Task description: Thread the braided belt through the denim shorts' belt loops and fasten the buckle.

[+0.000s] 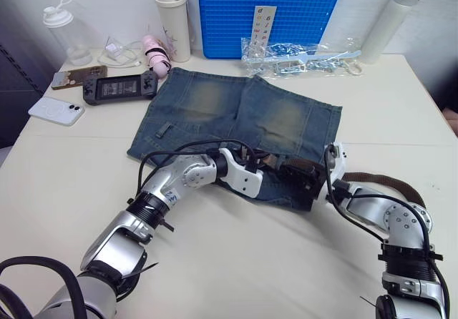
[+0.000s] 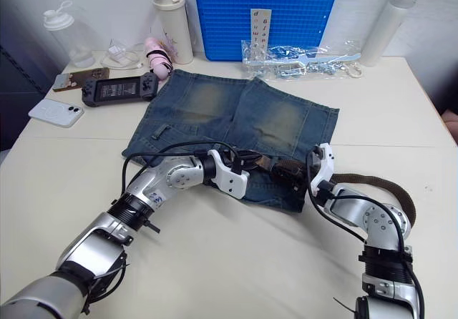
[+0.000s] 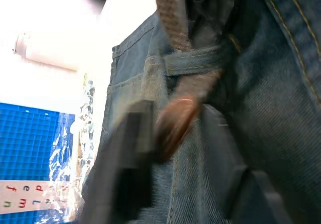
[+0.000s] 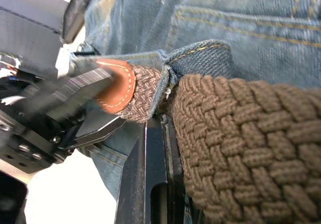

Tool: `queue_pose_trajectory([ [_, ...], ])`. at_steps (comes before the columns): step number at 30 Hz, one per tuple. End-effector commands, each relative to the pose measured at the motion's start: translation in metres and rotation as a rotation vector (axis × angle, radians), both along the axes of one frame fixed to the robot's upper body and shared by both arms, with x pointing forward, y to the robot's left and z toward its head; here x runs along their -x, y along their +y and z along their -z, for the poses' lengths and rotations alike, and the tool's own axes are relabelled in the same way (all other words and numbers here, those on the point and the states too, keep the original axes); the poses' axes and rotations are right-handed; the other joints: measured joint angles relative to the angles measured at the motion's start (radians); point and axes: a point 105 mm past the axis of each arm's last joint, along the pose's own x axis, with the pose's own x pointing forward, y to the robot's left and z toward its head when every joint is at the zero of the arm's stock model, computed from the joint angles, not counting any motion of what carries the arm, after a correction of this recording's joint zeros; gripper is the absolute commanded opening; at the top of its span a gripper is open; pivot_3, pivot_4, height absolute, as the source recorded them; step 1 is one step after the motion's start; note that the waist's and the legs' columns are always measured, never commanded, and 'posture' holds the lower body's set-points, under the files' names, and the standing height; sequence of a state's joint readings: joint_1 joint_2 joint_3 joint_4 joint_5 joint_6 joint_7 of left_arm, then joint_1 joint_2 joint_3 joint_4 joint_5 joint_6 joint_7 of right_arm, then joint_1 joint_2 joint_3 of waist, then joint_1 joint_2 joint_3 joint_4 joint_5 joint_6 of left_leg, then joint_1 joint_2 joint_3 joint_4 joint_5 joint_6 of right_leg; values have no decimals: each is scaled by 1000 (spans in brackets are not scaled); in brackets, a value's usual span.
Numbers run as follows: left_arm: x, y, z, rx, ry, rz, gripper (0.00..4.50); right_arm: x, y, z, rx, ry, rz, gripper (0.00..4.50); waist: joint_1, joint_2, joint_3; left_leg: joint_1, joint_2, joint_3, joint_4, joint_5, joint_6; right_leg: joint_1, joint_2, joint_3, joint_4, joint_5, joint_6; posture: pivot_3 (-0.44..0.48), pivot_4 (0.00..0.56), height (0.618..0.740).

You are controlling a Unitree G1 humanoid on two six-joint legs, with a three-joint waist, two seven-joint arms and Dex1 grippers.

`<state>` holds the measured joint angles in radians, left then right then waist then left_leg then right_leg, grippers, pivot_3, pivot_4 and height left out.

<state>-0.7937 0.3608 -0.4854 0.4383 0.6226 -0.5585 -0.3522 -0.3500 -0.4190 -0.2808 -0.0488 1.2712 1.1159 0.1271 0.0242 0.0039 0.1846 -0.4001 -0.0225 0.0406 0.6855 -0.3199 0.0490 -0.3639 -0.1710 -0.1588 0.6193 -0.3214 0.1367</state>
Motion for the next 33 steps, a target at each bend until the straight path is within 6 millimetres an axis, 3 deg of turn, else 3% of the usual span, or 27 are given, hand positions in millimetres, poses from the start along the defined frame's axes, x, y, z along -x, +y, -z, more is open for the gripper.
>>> queue_pose_trajectory([
  [1, 1, -5, -30, 92, -86, 21, 32, 5, 6, 7, 13, 29, -35, 0, 0, 0, 0, 0, 0, 0, 0, 0, 0, -1, 0, 0, 1, 0, 0, 0, 150, 689],
  [7, 1, -3, -27, 92, -68, 21, 32, 4, -3, -5, -27, -14, 11, 0, 0, 0, 0, -1, 0, 0, 0, 0, 0, -2, 0, 0, 2, 0, 0, 0, 150, 689],
  [12, -4, 1, -29, 99, -50, 0, 0, 22, -11, -25, -46, -103, -10, 2071, 2, 0, 0, -3, 0, 0, 0, 0, 0, -3, -1, 0, 2, 0, 0, 0, 150, 689],
  [15, -6, 2, -33, 110, -37, -5, 0, 51, 2, -45, 57, -235, -161, 3492, 4, 1, 0, -3, -1, 0, 0, 0, 0, -4, -1, 0, 2, 0, 0, 0, 150, 689],
  [18, -7, 2, -37, 113, -28, -4, 0, 85, 24, -44, 233, -315, -360, 3492, 3, 2, 0, -5, -1, 1, 0, 0, 1, -6, -2, 0, 3, 0, 0, 0, 150, 689],
  [20, -7, 2, -37, 105, -22, 0, 0, 92, 29, -37, 378, -381, -403, 3492, 3, 0, 0, -5, -1, 1, 0, 1, 1, -6, -2, 0, 3, 0, 0, 0, 150, 689],
  [22, -7, 1, -38, 104, -14, 3, 0, 89, 31, -33, 536, -484, -410, 3492, 3, 0, 0, -4, -1, 1, 0, 1, 1, -5, -2, 0, 2, 0, 0, 0, 150, 689],
  [25, -7, 0, -36, 92, 4, 8, 0, 74, 30, -5, 906, -657, -490, 3492, 2, 0, 0, -4, -3, 2, 1, 1, 1, -5, -4, 0, 2, 0, 0, 0, 150, 689],
  [29, -6, 0, -34, 82, 17, 12, 0, 57, 18, 16, 1108, -730, -501, 3492, 5, -1, 0, -5, -6, 3, 2, 2, 3, -5, -7, -1, 3, 0, 0, 0, 150, 689],
  [32, -5, 1, -33, 75, 25, 12, 0, 48, -1, 22, 1246, -763, -498, 2754, 4, -1, 0, -5, -7, 3, 2, 2, 3, -5, -7, -2, 3, 0, 0, 0, 150, 689],
  [33, -4, 1, -33, 73, 28, 13, 0, 47, -8, 22, 1279, -768, -503, 2310, 6, -1, 0, -5, -7, 2, 2, 2, 3, -4, -8, -2, 3, 0, 0, 0, 150, 689],
])
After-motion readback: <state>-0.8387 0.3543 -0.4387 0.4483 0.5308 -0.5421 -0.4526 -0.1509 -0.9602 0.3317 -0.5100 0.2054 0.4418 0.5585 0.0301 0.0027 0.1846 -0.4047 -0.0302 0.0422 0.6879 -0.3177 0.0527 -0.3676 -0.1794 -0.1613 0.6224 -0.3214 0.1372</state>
